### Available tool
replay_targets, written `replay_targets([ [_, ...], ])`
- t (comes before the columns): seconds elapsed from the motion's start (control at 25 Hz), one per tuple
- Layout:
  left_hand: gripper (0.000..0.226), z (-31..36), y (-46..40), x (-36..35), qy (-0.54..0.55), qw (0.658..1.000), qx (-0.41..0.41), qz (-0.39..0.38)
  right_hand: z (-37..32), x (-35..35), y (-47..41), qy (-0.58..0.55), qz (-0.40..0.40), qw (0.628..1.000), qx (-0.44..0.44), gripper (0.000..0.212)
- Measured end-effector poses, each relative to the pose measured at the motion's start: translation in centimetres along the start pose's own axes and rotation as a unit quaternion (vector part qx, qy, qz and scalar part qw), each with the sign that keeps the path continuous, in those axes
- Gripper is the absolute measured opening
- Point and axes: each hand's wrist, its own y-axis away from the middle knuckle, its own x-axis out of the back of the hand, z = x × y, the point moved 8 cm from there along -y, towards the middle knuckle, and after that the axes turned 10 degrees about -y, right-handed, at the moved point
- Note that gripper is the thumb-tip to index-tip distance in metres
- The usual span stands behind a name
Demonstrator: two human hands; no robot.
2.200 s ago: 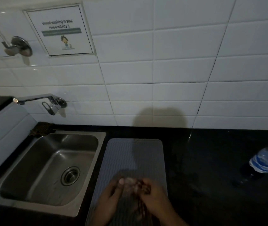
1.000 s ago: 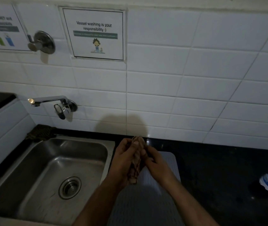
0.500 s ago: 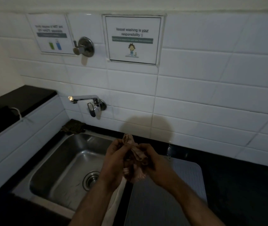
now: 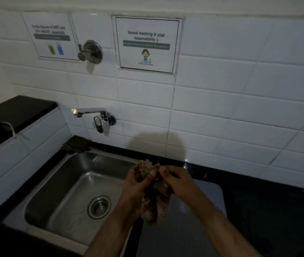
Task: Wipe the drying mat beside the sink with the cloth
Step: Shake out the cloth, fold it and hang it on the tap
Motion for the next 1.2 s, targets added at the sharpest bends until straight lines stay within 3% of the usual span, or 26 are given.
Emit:
replay_targets([
  [0.12,0.032,0.0,-0.9,-0.3,-0.038,0.999,-0.015,-0.016,-0.1,1.0,0.6,-0.153,0.0,0.987,-0.046,0.032],
  [0.32,0.023,0.8,-0.8,-0.6,-0.129,0.99,-0.06,0.023,-0.7,0.4,-0.2,-0.08,0.031,0.996,-0.022,0.031],
  [0.44,0.026,2.1,-1.2,0.6,-0.146,0.983,-0.104,0.047,0.9,-0.2,-0.1,-0.125,-0.021,0.992,-0.023,0.048],
  [0.52,0.032,3.0,-1.2,0.4,-0.107,0.988,-0.108,0.022,2.6,-0.8,0.9,-0.024,-0.116,0.992,-0.043,0.073],
  [0.6,0.037,3.2,-1.3,0.0,-0.007,0.998,-0.067,0.011,4.1,-3.1,2.0,0.092,-0.209,0.971,-0.067,0.06],
  [0.64,0.041,2.9,-1.5,-0.2,0.048,0.998,-0.025,0.013,4.6,-4.4,2.0,0.085,-0.227,0.967,-0.076,0.053],
  [0.72,0.045,2.7,-2.1,0.2,0.11,0.993,0.024,0.018,3.2,-6.4,0.8,0.051,-0.19,0.98,-0.028,0.072],
  [0.8,0.038,3.9,-2.9,2.1,0.055,0.998,-0.007,0.03,2.0,-6.7,-1.2,0.087,-0.15,0.985,0.024,0.092],
  [0.92,0.022,5.8,-3.0,4.7,-0.046,0.995,-0.069,0.048,2.0,-4.9,-3.3,0.19,-0.148,0.97,0.041,0.08],
  [1.04,0.028,5.3,-2.9,6.2,-0.025,0.993,-0.059,0.103,1.4,-4.4,-3.3,0.247,-0.185,0.949,0.071,0.085],
  [1.12,0.035,5.5,-2.8,6.0,-0.023,0.99,-0.071,0.121,0.6,-5.6,-2.2,0.219,-0.215,0.947,0.096,0.071],
  [1.2,0.046,5.8,-2.7,5.2,-0.06,0.986,-0.095,0.122,-0.5,-6.4,-1.6,0.136,-0.182,0.968,0.107,0.057],
])
